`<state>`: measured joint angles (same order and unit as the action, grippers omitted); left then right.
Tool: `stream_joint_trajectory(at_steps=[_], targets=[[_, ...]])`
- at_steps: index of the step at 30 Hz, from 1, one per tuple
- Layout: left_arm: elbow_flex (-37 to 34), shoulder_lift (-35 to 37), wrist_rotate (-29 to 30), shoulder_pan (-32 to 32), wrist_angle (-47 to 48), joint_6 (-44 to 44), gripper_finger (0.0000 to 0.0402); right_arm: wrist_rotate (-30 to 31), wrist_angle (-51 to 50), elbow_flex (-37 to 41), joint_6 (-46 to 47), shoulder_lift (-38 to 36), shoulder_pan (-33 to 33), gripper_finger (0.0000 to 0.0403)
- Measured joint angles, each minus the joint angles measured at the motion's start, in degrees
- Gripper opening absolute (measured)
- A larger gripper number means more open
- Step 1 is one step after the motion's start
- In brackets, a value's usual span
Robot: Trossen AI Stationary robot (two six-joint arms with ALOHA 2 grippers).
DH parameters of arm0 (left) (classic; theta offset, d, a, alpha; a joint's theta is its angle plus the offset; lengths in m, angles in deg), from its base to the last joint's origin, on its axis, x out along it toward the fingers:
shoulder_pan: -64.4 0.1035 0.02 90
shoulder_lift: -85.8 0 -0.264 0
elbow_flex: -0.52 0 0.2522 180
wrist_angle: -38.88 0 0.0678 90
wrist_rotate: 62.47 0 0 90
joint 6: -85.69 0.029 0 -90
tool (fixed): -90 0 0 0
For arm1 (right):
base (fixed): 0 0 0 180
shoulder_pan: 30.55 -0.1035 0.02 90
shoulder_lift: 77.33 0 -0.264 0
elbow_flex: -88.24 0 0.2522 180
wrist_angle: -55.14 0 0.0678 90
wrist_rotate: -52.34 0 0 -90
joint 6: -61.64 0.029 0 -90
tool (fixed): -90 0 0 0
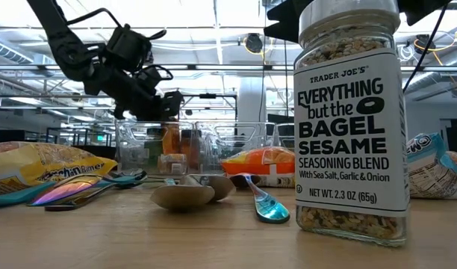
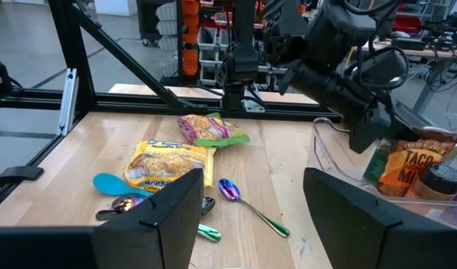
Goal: Pick & Place Food Item
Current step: Put the orange seasoning pack into the left transparent bin
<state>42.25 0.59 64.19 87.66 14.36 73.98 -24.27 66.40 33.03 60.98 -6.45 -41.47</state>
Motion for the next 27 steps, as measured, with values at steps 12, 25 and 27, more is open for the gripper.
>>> stream_joint_trajectory(at_steps=[12,25,27], targets=[[0.0,0.0,-2.1,0.3,1.6,0.2,0.0006,0.0,0.0,0.0,0.0,0.0,0.0,0.0224],[0.0,0.0,-2.1,0.4,3.9,-0.4,0.0023,0.0,0.0,0.0,0.0,0.0,0.0,0.0224],[0.0,0.0,-2.1,0.4,3.6,-0.2,0.0024,0.0,0.0,0.0,0.0,0.0,0.0,0.0224]])
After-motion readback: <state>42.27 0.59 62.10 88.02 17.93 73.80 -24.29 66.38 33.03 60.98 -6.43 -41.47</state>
